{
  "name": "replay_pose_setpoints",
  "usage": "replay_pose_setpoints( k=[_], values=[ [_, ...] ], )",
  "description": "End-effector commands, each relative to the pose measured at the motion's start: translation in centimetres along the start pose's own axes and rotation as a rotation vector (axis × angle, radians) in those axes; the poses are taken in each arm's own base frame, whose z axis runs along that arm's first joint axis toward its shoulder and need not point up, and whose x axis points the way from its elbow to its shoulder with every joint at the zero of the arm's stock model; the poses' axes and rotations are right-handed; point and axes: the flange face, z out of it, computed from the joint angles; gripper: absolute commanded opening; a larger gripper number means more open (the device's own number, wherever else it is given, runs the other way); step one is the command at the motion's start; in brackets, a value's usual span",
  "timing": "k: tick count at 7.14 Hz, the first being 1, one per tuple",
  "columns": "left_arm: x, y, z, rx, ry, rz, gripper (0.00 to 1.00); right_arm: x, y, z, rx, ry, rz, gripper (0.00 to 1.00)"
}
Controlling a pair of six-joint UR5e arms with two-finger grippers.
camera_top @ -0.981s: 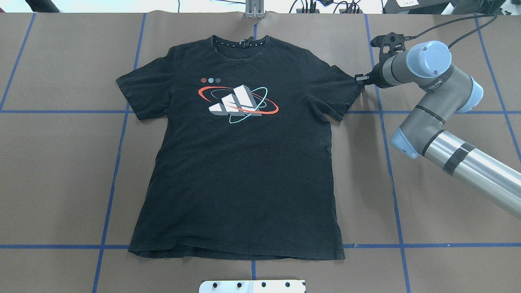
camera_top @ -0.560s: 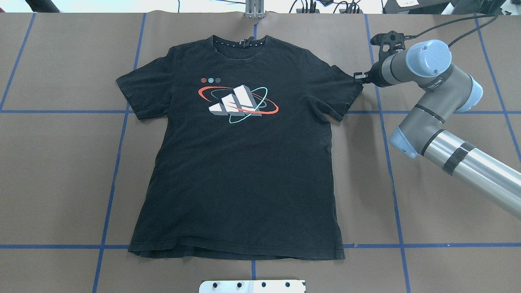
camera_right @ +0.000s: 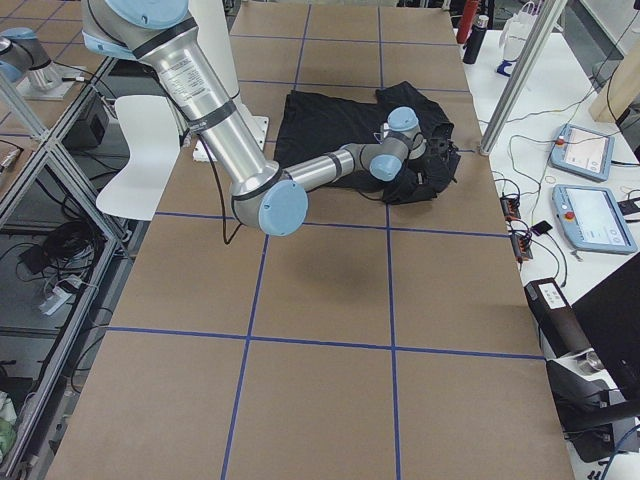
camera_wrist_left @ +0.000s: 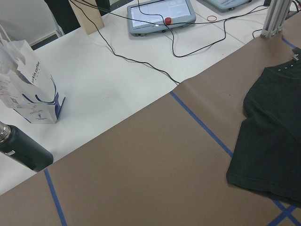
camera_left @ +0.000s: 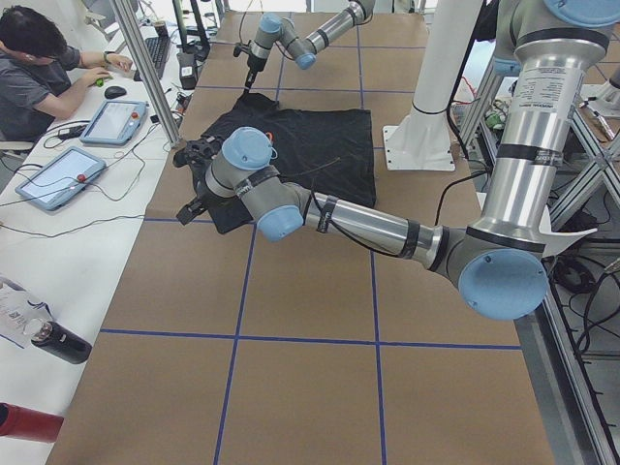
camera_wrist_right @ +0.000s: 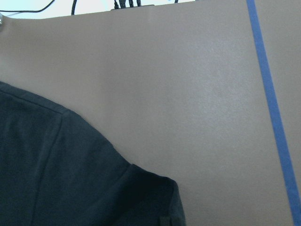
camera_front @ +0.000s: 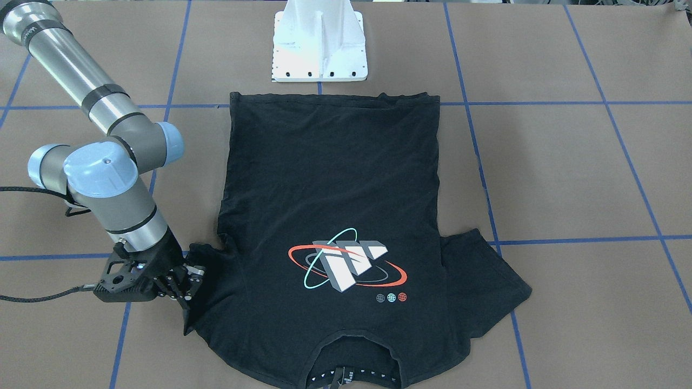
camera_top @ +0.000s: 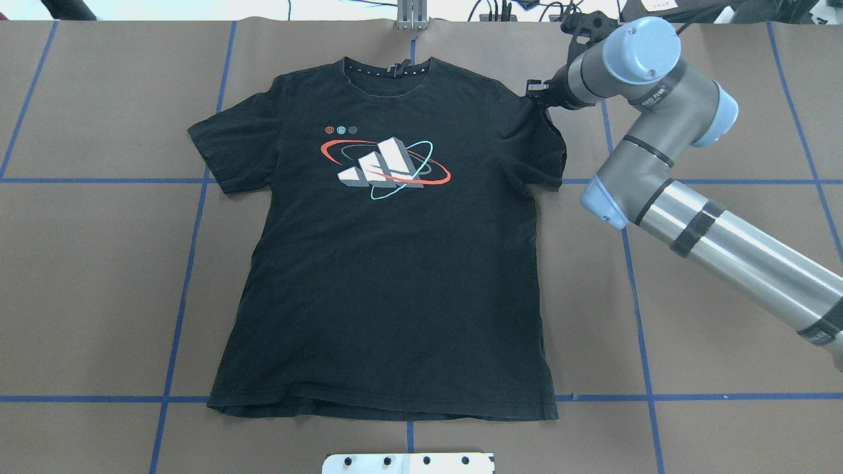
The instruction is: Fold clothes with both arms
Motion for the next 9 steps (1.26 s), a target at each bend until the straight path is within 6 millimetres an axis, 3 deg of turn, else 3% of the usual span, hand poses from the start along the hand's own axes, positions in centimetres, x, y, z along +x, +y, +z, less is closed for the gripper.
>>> replay_pose_setpoints(
  k=[1, 3, 5, 7, 9],
  values=[
    [0.1, -0.1, -0.1, 0.001, 0.000, 0.001, 1.00, -8.8, 2.1, -0.4, 0.042, 0.023, 0.099, 0.00],
    [0.1, -0.1, -0.1, 0.002, 0.000, 0.002, 1.00, -13.5, 3.8, 1.2, 0.068, 0.060, 0.120, 0.00],
    [0.0, 0.0, 0.0, -0.001, 0.000, -0.001, 1.00, -15.6, 6.1, 2.2, 0.098, 0.067, 0.163, 0.00],
    [-0.1, 0.1, 0.1, -0.003, 0.000, 0.000, 1.00, -19.2, 4.8, 3.8, 0.101, 0.103, 0.227, 0.00],
    [-0.1, 0.2, 0.2, -0.005, -0.001, -0.001, 1.00, -18.9, 4.7, 4.1, 0.113, 0.112, 0.250, 0.00]
  ],
)
